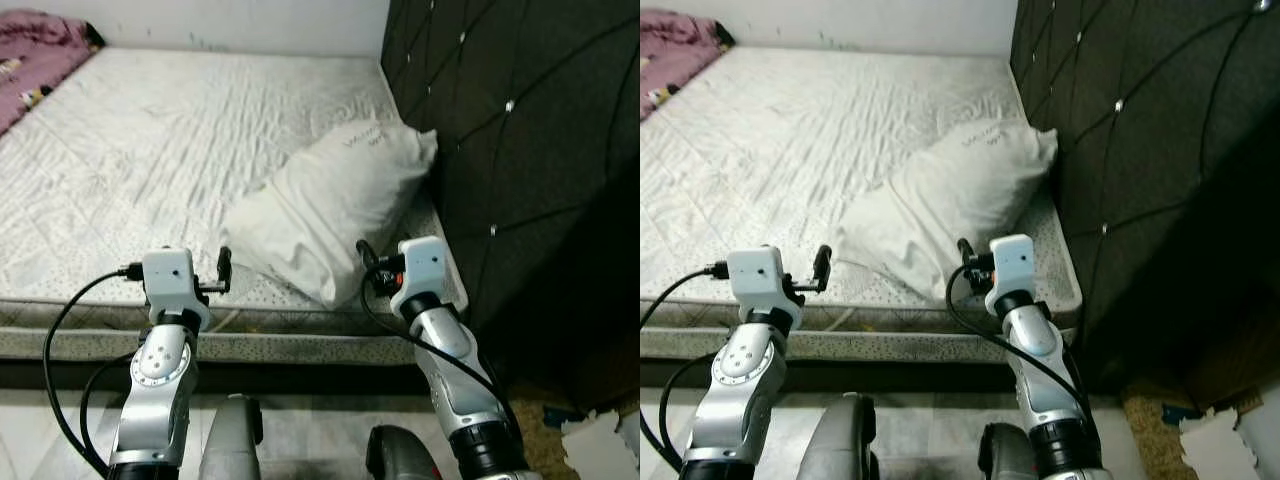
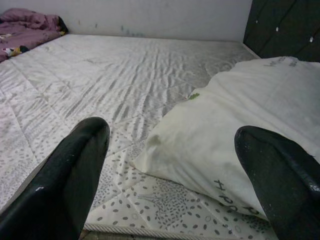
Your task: Clean up the room
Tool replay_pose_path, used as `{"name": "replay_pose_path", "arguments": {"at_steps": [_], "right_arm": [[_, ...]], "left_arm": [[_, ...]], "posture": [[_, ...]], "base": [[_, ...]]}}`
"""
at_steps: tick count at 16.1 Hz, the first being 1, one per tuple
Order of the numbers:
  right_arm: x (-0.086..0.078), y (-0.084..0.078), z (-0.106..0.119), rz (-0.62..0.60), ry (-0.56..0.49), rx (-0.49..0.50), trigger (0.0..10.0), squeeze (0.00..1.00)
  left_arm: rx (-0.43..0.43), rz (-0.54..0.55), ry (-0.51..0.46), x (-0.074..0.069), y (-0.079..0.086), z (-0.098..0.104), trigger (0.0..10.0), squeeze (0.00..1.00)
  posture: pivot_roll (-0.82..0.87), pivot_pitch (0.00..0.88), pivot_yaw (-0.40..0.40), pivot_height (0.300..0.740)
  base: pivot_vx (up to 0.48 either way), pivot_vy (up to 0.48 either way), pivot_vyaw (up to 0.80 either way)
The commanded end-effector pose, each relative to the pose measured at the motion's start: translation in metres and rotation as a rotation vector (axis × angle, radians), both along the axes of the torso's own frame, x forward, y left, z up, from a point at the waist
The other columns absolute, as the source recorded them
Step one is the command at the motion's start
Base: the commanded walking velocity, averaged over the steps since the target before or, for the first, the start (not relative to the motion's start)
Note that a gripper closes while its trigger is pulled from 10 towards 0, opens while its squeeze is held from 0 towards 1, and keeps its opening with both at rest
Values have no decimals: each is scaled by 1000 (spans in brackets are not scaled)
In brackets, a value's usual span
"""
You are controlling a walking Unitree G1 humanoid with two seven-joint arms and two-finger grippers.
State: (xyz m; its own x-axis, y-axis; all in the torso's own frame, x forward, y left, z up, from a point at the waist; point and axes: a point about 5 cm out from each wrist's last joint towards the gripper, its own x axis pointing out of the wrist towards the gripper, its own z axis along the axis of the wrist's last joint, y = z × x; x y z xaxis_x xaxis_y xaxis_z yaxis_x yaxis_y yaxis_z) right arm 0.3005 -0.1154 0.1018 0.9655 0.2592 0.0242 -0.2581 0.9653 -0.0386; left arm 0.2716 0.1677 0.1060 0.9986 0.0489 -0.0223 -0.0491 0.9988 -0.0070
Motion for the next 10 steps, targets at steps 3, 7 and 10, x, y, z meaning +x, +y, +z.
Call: {"name": "replay_pose_path", "arguments": {"at_steps": [3,7,10], "right_arm": [[3,1,4,10,-15,-10,10000,0],[2,3,4,31,-21,-18,10000,0],[1,4,4,45,-24,-19,10000,0]], "left_arm": [[-11,2,-12,2,-1,2,10000,0],[-14,-12,-16,2,-2,2,10000,0],[-16,-20,-12,2,-4,1,10000,0]], "posture": [[51,23,-27,612],[52,20,-26,612],[52,17,-25,612]], "base": [[294,0,0],[480,0,0],[480,0,0]]}}
